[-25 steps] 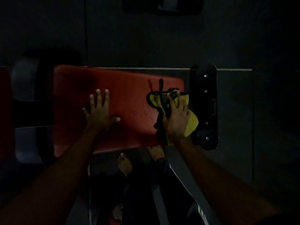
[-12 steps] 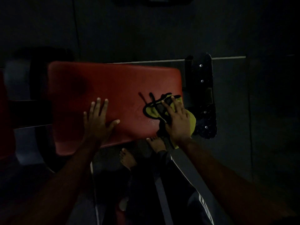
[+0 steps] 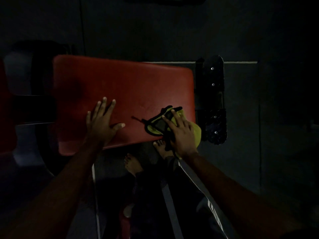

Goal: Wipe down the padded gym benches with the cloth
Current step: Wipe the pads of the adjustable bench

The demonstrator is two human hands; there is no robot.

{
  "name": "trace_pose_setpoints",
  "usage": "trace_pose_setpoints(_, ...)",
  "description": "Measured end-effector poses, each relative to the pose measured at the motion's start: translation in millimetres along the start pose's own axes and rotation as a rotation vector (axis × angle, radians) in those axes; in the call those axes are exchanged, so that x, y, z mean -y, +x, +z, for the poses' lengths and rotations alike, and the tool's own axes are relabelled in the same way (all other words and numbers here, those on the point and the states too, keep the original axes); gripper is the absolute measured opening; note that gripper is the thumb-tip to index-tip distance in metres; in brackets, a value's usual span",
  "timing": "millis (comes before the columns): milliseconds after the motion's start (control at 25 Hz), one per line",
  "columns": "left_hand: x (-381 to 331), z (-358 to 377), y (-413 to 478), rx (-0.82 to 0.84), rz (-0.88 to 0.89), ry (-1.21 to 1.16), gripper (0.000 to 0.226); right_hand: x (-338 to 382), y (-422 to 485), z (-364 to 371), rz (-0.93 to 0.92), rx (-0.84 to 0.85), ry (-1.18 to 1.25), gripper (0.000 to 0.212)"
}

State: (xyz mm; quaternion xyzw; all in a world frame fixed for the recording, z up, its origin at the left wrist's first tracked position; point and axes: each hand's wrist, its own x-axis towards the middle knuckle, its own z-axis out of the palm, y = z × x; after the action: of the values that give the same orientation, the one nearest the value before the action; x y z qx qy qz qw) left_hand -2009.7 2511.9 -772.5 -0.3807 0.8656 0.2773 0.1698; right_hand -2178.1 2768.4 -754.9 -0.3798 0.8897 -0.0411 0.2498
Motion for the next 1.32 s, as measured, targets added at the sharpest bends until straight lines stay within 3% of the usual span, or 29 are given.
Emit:
trace_pose_setpoints(120, 15.0, 5.0, -13.1, -0.091, -0.040, -0.011, 0.091, -16.5, -0.1, -3.4, 0.149, -0.088, 0.065, 0.079)
trace_pose_setpoints(240, 24.1, 12.3, -24.7, -0.128, -0.074, -0.045, 0.089, 29.1, 2.6, 10.7, 0.305, -0.137, 0.089, 0.080)
trace_pose_setpoints(360, 23.3, 14.8, -25.9, -0.131, -0.083, -0.081, 0.087, 55.6, -1.3, 15.9, 0.186, -0.050, 0.018, 0.094)
trace_pose_setpoints(480, 20.1, 11.2, -27.2, -0.104, -0.100, -0.112, 0.083, 16.9, 5.0, -4.6, -0.107, 0.042, -0.113, 0.091)
trace_pose_setpoints(520, 19.9, 8.9, -28.2, -0.096, -0.102, -0.113, 0.082, 0.5, 9.3, -11.1, -0.123, 0.040, -0.166, 0.089)
trace_pose_setpoints(680, 42.6, 4.1, -40.6, -0.135, -0.124, -0.094, 0.078, -24.5, 24.2, -24.8, 0.170, -0.103, -0.042, 0.077)
trace_pose_setpoints(800, 68.4, 4.9, -58.8, -0.182, -0.177, -0.107, 0.076, 31.0, 15.1, -5.8, 0.307, -0.102, -0.070, 0.074)
trace_pose_setpoints(1000, 79.3, 8.2, -73.2, -0.211, -0.206, -0.122, 0.078, 93.7, -6.0, 5.4, 0.050, -0.093, -0.121, 0.086)
trace_pose_setpoints(1080, 80.4, 11.1, -74.1, -0.211, -0.216, -0.124, 0.078, 57.3, 17.4, 44.1, 0.017, -0.041, -0.200, 0.082)
trace_pose_setpoints(1160, 80.8, 15.1, -75.5, -0.212, -0.229, -0.133, 0.078, -23.3, 52.3, 129.6, 0.073, 0.040, -0.162, 0.079)
trace_pose_setpoints(1240, 78.4, 17.0, -74.3, -0.191, -0.234, -0.159, 0.078, -81.7, 90.7, 165.7, 0.105, -0.063, -0.133, 0.088)
trace_pose_setpoints(1320, 80.7, 14.8, -73.0, -0.183, -0.232, -0.206, 0.080, -25.0, 94.0, 115.1, 0.246, -0.141, -0.111, 0.096)
